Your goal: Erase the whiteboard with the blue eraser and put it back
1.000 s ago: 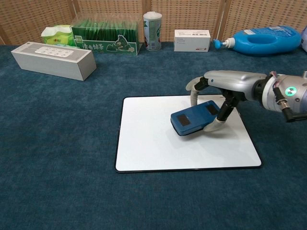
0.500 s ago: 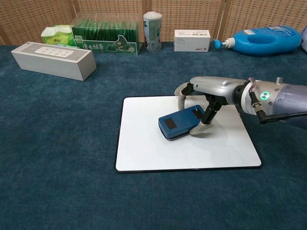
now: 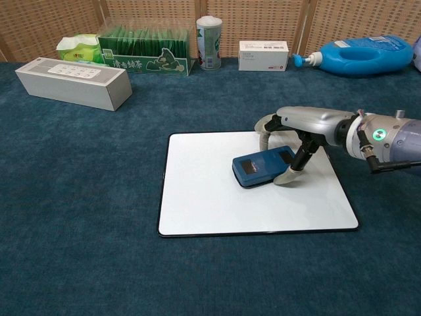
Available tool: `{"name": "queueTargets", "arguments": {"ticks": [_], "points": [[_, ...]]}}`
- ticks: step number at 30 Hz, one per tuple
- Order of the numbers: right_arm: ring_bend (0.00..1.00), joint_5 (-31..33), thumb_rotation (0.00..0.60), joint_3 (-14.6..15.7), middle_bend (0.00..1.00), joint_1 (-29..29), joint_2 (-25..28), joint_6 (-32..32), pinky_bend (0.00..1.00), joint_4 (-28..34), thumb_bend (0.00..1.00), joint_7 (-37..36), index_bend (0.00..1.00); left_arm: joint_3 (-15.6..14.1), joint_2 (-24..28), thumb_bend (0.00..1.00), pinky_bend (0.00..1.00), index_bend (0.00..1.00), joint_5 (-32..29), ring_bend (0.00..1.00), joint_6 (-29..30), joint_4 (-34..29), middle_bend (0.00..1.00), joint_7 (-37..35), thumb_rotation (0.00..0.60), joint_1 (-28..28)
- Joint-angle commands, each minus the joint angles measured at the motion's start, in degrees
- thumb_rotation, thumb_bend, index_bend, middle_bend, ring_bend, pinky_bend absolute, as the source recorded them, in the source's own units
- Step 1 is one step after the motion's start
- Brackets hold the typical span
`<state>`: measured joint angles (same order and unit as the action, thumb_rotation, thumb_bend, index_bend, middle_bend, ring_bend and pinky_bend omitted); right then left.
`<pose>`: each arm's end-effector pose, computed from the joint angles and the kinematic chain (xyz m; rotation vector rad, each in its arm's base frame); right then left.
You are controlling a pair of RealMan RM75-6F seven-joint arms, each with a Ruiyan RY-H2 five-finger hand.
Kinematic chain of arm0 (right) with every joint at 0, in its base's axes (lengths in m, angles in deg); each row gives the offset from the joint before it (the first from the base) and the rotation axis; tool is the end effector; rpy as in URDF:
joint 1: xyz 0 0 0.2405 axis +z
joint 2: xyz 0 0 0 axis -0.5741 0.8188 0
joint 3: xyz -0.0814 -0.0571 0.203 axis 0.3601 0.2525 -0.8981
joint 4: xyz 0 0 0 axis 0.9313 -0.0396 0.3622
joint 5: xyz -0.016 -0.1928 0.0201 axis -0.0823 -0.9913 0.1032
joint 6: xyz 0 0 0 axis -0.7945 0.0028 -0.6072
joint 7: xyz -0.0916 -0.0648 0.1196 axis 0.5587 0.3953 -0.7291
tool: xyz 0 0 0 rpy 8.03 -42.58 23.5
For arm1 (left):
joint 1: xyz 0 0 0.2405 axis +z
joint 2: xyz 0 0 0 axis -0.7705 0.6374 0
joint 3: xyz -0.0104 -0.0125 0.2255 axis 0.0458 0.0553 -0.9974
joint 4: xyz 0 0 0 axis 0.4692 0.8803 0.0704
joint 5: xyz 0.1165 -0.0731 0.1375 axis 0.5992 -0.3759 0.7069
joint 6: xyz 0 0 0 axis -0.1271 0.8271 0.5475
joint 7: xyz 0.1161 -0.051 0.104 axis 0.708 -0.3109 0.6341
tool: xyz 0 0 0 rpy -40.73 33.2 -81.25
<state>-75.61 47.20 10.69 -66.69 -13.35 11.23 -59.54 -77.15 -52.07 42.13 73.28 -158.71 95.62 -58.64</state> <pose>-0.1274 -0.3343 -0.0507 1.9460 -1.1963 0.8573 -0.2082 0.1987 0.1566 -1.4773 -1.0143 -1.0076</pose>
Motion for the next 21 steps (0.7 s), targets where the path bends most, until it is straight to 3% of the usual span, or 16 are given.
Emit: {"name": "queueTargets", "arguments": {"ticks": [1, 12, 21], "points": [[0.00, -0.32, 0.600, 0.18, 0.13, -0.46, 0.27, 0.35, 0.00, -0.10, 0.15, -0.38, 0.77, -0.02, 0.06, 0.32, 0.00, 0.20, -0.01, 0.04, 0.03, -0.03, 0.08, -0.05, 0.600, 0.04], [0.00, -1.22, 0.600, 1.31, 0.13, -3.69, 6.16, 4.32, 0.00, 4.62, 0.15, 1.03, 0.77, 0.32, -0.61, 0.32, 0.00, 0.20, 0.42, 0.04, -0.78, 0.18, 0.08, -0.12, 0.600, -0.77], [0.00, -2.43, 0.600, -0.23, 0.13, -6.33, 14.19, 8.89, 0.00, 12.89, 0.15, 0.53, 0.77, 0.74, -2.10, 0.32, 0.00, 0.20, 0.73, 0.04, -1.55, 0.37, 0.08, 0.56, 0.600, -1.76]]}}
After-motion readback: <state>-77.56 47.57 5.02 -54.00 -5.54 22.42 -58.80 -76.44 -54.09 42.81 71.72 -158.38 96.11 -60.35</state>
